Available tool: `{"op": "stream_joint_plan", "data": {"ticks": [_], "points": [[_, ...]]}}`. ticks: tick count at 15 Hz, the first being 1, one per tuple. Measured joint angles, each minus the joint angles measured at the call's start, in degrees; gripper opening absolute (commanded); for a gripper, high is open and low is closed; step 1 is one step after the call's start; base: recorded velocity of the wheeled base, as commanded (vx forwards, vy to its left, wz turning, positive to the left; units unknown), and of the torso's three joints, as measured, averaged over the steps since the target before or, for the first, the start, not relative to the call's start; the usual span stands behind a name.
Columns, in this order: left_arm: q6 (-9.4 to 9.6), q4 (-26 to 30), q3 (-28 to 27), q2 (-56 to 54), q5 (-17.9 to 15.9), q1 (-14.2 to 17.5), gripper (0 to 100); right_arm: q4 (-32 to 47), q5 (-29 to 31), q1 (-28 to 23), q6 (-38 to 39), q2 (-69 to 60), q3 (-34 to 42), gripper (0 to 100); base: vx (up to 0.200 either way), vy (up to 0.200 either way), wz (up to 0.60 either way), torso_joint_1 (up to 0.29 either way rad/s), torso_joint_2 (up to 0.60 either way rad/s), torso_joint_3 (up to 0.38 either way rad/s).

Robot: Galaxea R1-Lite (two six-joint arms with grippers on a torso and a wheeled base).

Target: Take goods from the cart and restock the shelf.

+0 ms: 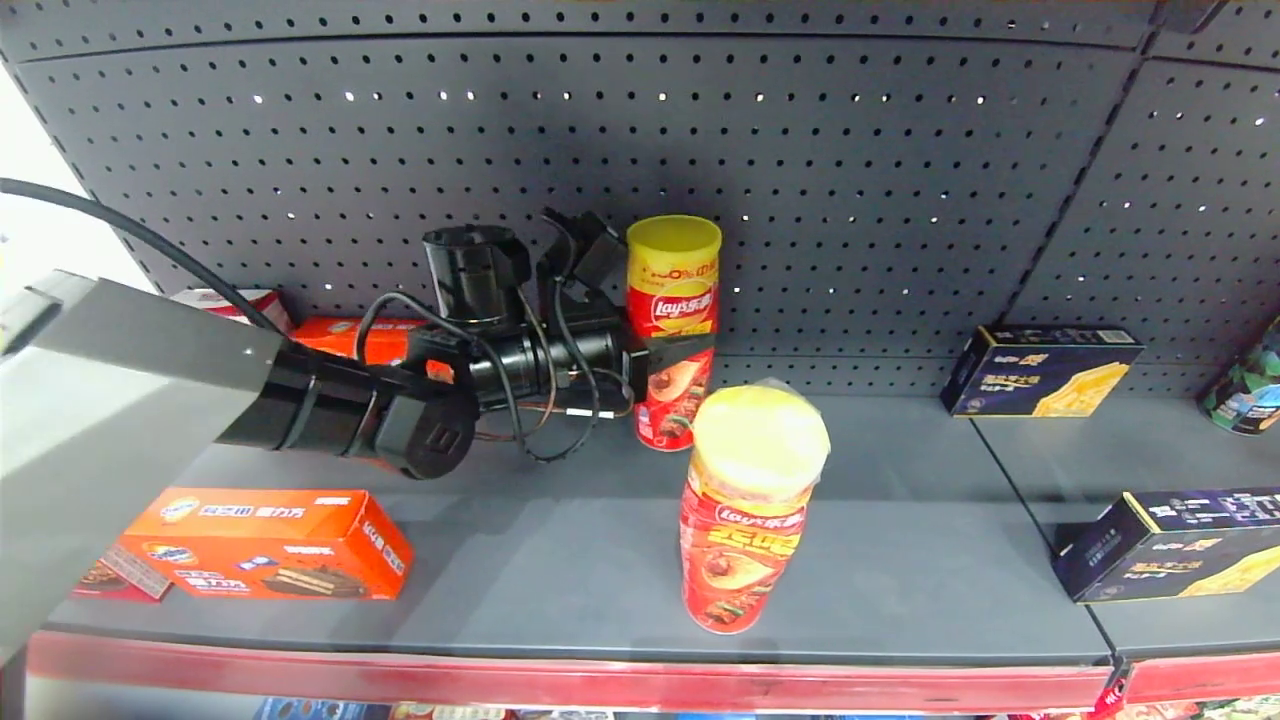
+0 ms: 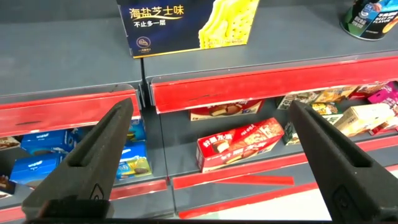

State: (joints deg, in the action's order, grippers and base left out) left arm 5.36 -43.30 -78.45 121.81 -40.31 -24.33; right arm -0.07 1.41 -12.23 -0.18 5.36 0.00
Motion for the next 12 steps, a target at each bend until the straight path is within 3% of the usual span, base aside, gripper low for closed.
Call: {"op": "stream_joint_plan", "data": {"ticks": [10, 11, 12], "points": [[0.00, -0.6, -6.3, 7.5, 0.1, -0.7, 0, 0.0, 0.0, 0.0, 0.0, 0.1, 0.0, 100, 0.000, 0.000, 0.00, 0.000, 0.00, 0.000], [0.16, -0.8, -6.3, 7.8, 0.0, -0.7, 100, 0.0, 0.0, 0.0, 0.0, 0.1, 0.0, 100, 0.000, 0.000, 0.00, 0.000, 0.00, 0.000], [0.29, -0.8, -6.3, 8.0, 0.0, -0.7, 100, 0.0, 0.0, 0.0, 0.0, 0.1, 0.0, 100, 0.000, 0.000, 0.00, 0.000, 0.00, 0.000]]}}
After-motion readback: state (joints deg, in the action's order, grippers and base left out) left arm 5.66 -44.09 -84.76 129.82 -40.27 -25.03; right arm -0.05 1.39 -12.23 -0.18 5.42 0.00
